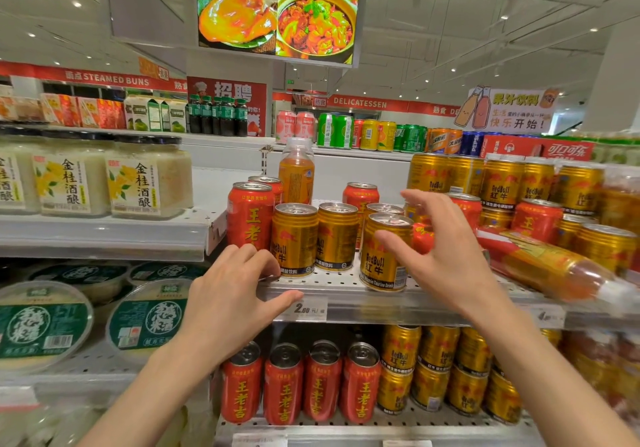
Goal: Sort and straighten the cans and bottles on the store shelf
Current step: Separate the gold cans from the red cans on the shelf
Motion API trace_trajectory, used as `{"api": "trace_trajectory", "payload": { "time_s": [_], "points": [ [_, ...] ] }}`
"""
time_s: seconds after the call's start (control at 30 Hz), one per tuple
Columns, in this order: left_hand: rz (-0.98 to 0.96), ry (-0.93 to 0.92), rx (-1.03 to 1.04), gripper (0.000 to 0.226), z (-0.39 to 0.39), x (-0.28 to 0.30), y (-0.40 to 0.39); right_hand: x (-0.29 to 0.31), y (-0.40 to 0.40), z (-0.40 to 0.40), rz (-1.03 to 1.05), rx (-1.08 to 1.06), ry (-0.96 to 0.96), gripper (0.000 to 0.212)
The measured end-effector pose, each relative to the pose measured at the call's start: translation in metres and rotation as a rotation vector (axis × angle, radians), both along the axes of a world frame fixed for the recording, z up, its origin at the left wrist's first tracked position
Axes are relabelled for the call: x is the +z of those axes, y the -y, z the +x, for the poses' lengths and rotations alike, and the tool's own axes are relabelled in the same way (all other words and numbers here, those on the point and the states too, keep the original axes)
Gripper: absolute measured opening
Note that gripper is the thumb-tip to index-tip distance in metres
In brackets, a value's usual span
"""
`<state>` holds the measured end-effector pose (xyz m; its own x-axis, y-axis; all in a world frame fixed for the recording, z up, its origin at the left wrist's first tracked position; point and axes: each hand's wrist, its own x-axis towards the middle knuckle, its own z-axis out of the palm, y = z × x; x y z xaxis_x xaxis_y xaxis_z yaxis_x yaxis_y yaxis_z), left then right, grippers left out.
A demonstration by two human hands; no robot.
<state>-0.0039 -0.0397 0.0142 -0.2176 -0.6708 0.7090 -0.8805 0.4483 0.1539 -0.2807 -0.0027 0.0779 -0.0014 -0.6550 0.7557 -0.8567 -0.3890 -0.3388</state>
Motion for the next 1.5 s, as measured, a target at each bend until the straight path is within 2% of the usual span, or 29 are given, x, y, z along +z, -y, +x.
{"api": "trace_trajectory", "payload": {
  "time_s": [0.1,0.2,0.57,0.83,0.97,1.17,1.37,1.5],
  "points": [
    [0.013,-0.005,-0.005,0.046,-0.001,0.002,-0.001,-0.027,-0.005,0.001,0.043,0.016,0.142,0.078],
    [0.02,-0.008,-0.014,0.047,-0.002,0.003,-0.004,-0.04,-0.005,0.006,0.045,0.048,0.203,0.078],
    [0.023,-0.013,-0.003,0.048,-0.004,0.001,-0.005,-0.051,0.011,0.036,-0.06,0.038,0.219,0.075],
    [0.021,-0.091,0.005,0.042,-0.009,-0.006,-0.011,-0.06,0.011,0.045,-0.022,0.017,0.213,0.083],
    [-0.008,-0.195,-0.058,0.035,-0.009,-0.02,-0.014,-0.068,-0.006,0.04,0.064,0.047,0.218,0.08],
    [0.013,-0.526,-0.315,0.029,-0.009,-0.042,-0.031,-0.093,-0.047,0.026,0.09,0.01,0.213,0.05],
    [0.035,-0.731,-0.394,0.025,-0.028,-0.063,-0.056,-0.126,-0.081,0.001,0.188,-0.066,0.422,0.039],
    [0.136,-0.829,-0.396,0.021,-0.053,-0.076,-0.066,-0.138,-0.091,-0.022,0.252,-0.08,0.525,0.034]
  ]
}}
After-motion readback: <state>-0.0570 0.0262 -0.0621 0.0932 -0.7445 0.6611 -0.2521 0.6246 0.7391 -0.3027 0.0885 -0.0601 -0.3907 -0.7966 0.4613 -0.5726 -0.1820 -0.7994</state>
